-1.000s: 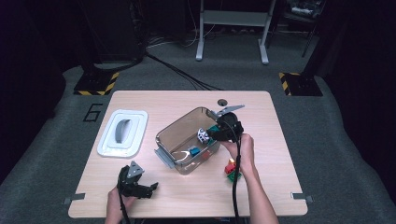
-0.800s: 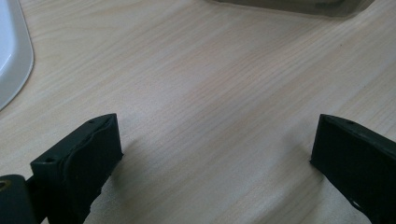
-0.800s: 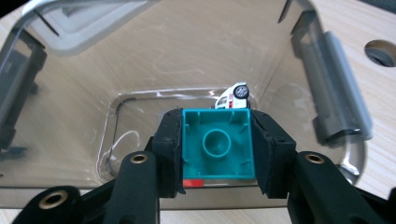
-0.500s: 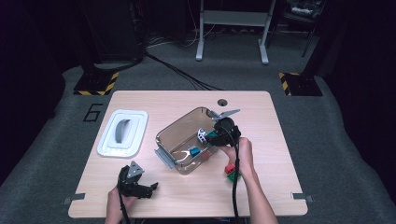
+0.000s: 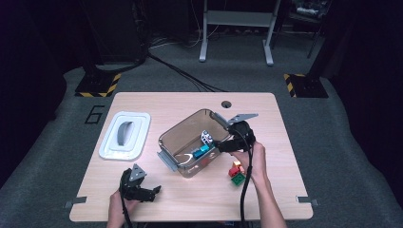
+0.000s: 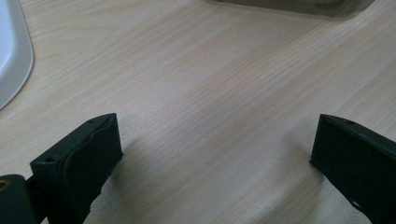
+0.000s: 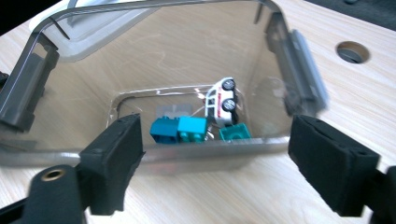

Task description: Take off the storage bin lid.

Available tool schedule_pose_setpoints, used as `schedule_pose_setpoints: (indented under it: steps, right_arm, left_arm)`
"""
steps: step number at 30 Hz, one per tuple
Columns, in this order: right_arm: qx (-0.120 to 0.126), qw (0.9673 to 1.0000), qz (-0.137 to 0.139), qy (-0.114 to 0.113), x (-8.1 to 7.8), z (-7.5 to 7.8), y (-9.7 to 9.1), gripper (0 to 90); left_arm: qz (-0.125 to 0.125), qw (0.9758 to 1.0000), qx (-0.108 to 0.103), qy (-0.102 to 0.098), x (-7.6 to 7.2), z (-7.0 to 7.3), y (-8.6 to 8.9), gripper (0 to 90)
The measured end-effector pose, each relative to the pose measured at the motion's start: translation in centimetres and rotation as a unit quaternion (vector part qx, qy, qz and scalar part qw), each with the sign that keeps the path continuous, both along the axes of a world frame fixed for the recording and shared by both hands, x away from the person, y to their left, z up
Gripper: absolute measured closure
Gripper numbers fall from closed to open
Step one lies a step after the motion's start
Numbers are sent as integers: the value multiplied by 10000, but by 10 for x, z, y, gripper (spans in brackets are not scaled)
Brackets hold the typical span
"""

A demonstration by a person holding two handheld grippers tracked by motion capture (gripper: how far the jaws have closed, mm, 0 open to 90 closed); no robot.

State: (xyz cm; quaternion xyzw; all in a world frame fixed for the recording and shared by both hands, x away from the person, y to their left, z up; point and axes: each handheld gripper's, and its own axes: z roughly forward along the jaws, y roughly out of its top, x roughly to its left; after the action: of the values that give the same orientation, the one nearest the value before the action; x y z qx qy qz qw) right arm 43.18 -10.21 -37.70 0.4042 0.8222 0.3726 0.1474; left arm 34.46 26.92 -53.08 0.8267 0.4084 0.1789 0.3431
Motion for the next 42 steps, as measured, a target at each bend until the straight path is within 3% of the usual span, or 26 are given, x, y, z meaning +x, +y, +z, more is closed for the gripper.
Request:
schedule_pose_setpoints:
  steps: [5, 10, 16, 20, 27, 31, 33, 35, 36, 37, 42]
  right_arm:
    - [47, 9998, -198, -83, -16, -4, -24, 110]
    - [-47, 9989, -459, 70, -30, -20, -46, 58]
    - [-41, 9961, -856, 222, -45, -50, -71, 40]
    - [-163, 9917, -1216, 377, -50, -75, -82, 52]
    - [-111, 9861, -1589, 479, -61, -107, -95, 217]
    - [63, 9819, -1831, 483, -64, -112, -97, 225]
    - [35, 9813, -1879, 407, -62, -114, -95, 244]
    - [31, 9790, -1974, 515, -60, -114, -91, 254]
    - [-33, 9802, -1920, 482, -59, -115, -91, 269]
    - [-41, 9785, -1995, 520, -58, -116, -90, 286]
    - [-123, 9765, -2056, 628, -58, -120, -95, 359]
  left_arm:
    - [1, 10000, 0, 0, 0, 0, 0, 16]
    - [19, 10000, -35, 20, 0, 0, -1, 16]
    - [-6, 10000, 24, -12, 0, 0, 0, 16]
    - [7, 10000, 1, 0, 0, 0, 0, 16]
    - [24, 10000, 1, -20, 0, 0, 0, 16]
    - [38, 10000, -1, -44, 0, 0, -1, 16]
    - [14, 10000, 8, -11, 0, 0, 0, 16]
    - [10, 10000, 9, -17, 1, 0, 0, 16]
    - [22, 10000, 4, -17, 0, 0, 0, 16]
    - [19, 10000, 6, -14, 0, 0, 0, 16]
    - [40, 10000, 0, -50, 0, 0, -1, 16]
